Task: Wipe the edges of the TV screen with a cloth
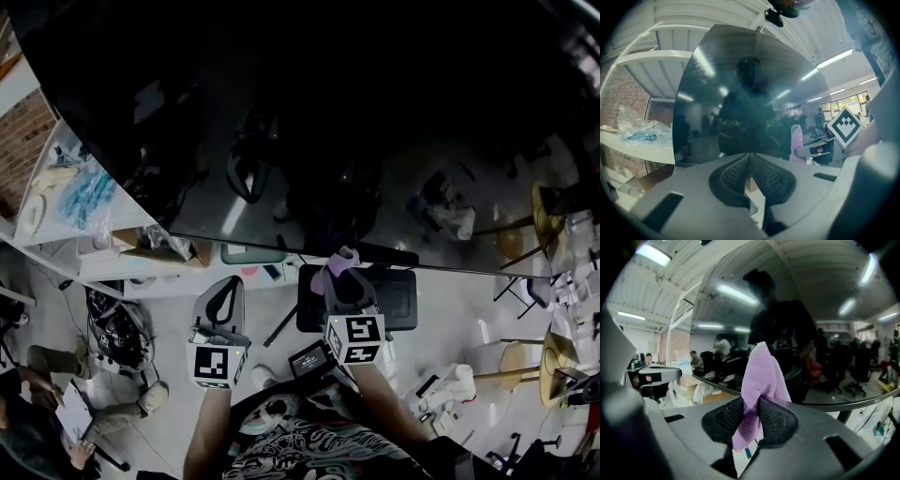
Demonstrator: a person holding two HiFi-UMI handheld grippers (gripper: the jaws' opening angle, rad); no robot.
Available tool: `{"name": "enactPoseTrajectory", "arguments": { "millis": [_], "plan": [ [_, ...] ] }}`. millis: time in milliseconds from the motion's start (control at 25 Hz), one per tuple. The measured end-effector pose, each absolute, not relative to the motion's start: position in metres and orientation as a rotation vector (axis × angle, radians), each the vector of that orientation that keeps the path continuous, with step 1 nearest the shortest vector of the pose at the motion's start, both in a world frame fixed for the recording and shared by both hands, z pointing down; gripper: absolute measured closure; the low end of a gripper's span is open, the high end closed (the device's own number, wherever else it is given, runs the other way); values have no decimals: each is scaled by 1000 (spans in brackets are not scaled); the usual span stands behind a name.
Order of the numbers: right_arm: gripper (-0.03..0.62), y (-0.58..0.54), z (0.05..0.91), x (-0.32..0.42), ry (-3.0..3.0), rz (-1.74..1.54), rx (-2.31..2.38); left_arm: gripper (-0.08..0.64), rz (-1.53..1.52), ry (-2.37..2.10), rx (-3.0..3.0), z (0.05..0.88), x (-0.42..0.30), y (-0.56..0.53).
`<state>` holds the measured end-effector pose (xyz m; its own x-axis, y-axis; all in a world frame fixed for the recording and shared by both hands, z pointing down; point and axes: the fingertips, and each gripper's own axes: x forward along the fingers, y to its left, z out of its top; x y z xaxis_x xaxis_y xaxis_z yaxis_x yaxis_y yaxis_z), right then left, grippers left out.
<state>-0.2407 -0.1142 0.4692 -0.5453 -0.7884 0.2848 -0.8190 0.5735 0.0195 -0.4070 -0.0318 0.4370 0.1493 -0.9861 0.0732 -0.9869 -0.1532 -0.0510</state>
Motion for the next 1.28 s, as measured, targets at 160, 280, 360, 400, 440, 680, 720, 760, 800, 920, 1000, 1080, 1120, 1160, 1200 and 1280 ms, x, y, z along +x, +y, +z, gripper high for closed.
{"name": "enactPoseTrajectory", "arguments": {
  "millis": [160,280,360,400,440,680,720,760,800,920,1000,1080,1120,1160,1200,1280],
  "plan": [
    [485,-113,470,-249,-2555,163,1311,541,142,-2042,2358,441,-412,-28],
    [485,-112,470,-255,-2560,160,1297,541,135,-2042,2357,442,-416,-26],
    [485,-112,470,-259,-2564,159,1288,541,139,-2050,2350,441,-419,-25],
    [485,-111,469,-261,-2567,158,1283,541,141,-2053,2346,440,-420,-24],
    [485,-111,469,-262,-2569,157,1277,541,140,-2056,2342,440,-421,-24],
    [485,-109,469,-274,-2581,150,1253,541,138,-2078,2322,440,-431,-19],
    [485,-108,469,-276,-2583,149,1249,541,138,-2083,2317,440,-434,-18],
    [485,-108,469,-279,-2585,147,1244,541,137,-2087,2314,440,-437,-17],
    [485,-107,469,-282,-2587,146,1240,541,137,-2091,2310,440,-439,-17],
    [485,-106,470,-290,-2595,148,1226,541,136,-2099,2302,440,-445,-16],
    [485,-105,469,-296,-2598,147,1216,541,135,-2102,2297,441,-449,-15],
    [485,-105,469,-301,-2602,145,1205,541,130,-2102,2292,443,-452,-15],
    [485,-105,469,-303,-2604,144,1200,541,128,-2104,2288,444,-454,-15],
    [485,-105,469,-306,-2606,143,1194,541,127,-2106,2284,444,-456,-15],
    [485,-105,470,-309,-2607,143,1189,541,127,-2108,2281,444,-458,-15],
    [485,-104,470,-315,-2609,144,1181,541,128,-2112,2277,443,-463,-15]
  ]
}}
